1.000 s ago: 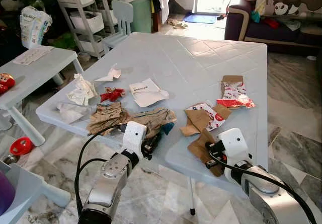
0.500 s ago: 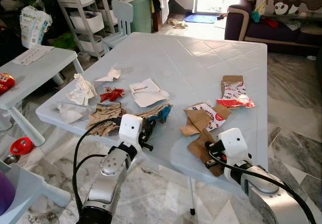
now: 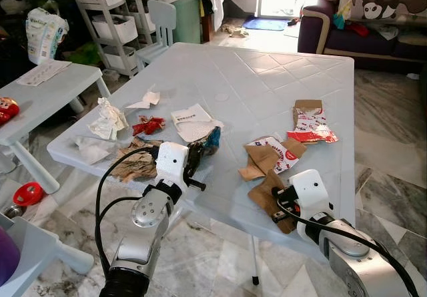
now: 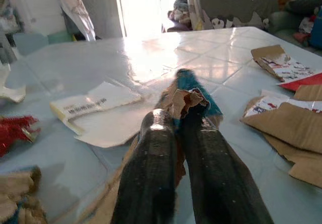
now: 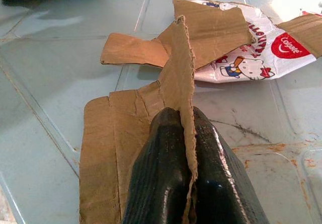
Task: Picking trash to rubbish bin
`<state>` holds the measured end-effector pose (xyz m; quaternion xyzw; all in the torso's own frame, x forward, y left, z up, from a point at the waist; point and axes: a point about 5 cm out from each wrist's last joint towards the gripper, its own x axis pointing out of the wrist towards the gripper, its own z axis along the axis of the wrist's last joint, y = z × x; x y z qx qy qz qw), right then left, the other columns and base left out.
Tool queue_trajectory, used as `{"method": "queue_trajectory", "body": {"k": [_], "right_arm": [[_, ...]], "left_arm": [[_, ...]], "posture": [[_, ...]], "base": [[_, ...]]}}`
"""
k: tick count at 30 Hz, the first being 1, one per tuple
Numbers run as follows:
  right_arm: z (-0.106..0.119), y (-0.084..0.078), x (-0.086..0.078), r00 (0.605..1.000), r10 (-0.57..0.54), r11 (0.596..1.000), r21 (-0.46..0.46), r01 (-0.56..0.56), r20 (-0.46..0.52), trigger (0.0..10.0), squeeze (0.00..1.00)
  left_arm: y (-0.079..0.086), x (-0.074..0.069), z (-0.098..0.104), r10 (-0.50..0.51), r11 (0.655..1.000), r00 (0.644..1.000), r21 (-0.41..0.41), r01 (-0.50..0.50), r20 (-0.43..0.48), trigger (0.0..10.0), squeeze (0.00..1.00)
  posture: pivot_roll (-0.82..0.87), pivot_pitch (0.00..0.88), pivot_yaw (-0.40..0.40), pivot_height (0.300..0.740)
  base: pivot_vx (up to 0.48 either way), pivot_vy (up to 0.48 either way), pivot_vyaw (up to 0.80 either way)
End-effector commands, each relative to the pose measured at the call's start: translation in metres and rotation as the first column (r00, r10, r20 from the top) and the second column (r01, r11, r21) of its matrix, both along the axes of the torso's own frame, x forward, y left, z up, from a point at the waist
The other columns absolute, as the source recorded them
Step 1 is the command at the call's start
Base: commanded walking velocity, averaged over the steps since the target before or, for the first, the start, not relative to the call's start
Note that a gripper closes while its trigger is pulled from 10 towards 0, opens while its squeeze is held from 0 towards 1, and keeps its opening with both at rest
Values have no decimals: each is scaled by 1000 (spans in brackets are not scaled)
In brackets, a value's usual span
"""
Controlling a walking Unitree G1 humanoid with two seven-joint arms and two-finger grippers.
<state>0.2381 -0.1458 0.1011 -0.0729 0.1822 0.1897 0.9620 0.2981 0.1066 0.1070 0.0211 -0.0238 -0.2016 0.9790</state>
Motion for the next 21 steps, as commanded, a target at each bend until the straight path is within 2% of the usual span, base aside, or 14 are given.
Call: {"method": "queue_trajectory", "body": {"k": [1, 3, 6, 7, 9, 15, 16, 17, 20, 21], "right_arm": [[2, 0, 0, 1000, -9, 1000, 2, 9, 15, 0, 0], [3, -1, 2, 999, -21, 1000, 4, 21, 28, 0, 0], [5, -2, 3, 999, -35, 999, 6, 35, 41, 0, 0], [7, -4, 6, 996, -59, 998, 12, 58, 64, 0, 0], [9, -5, 7, 995, -72, 997, 14, 72, 75, 0, 0], [17, -9, 13, 982, -124, 992, 38, 120, 139, 0, 0], [19, -10, 13, 980, -128, 992, 35, 124, 154, 4039, 0], [20, -11, 14, 978, -131, 991, 34, 127, 165, 10000, 0], [30, -13, 18, 963, -145, 989, 46, 139, 226, 10000, 0], [32, -13, 19, 961, -145, 989, 46, 138, 234, 10000, 0]], "left_arm": [[1, 2, 19, 11, 999, 991, 51, -18, 136, 0, 0], [1, 3, 31, 13, 995, 975, 97, -35, 220, 0, 0], [3, 5, 38, 30, 993, 967, 107, -58, 254, 0, 0], [4, 6, 45, 48, 990, 953, 116, -86, 299, 0, 0], [5, 6, 49, 55, 987, 942, 126, -101, 330, 0, 0], [2, 3, 64, 37, 979, 902, 164, -118, 429, 0, 0], [2, 2, 66, 41, 979, 898, 163, -124, 438, 0, 0], [2, 2, 68, 45, 978, 895, 162, -129, 443, 0, 0], [9, 1, 70, 83, 973, 896, 157, -167, 437, 0, 0], [12, 1, 67, 99, 972, 901, 152, -178, 422, 863, 0]], "posture": [[-125, 0, 73, 740], [-123, 0, 72, 740], [-121, 0, 72, 740], [-119, 0, 72, 740], [-117, 0, 72, 740], [-111, 0, 71, 740], [-110, 0, 69, 740], [-110, 0, 69, 740], [-106, 0, 67, 740], [-105, 0, 66, 740]], "base": [[0, 0, 0], [0, 0, 0], [0, 0, 0], [0, 0, 0], [0, 0, 0], [0, 0, 0], [0, 0, 0], [0, 0, 0], [0, 0, 0], [0, 0, 0]]}}
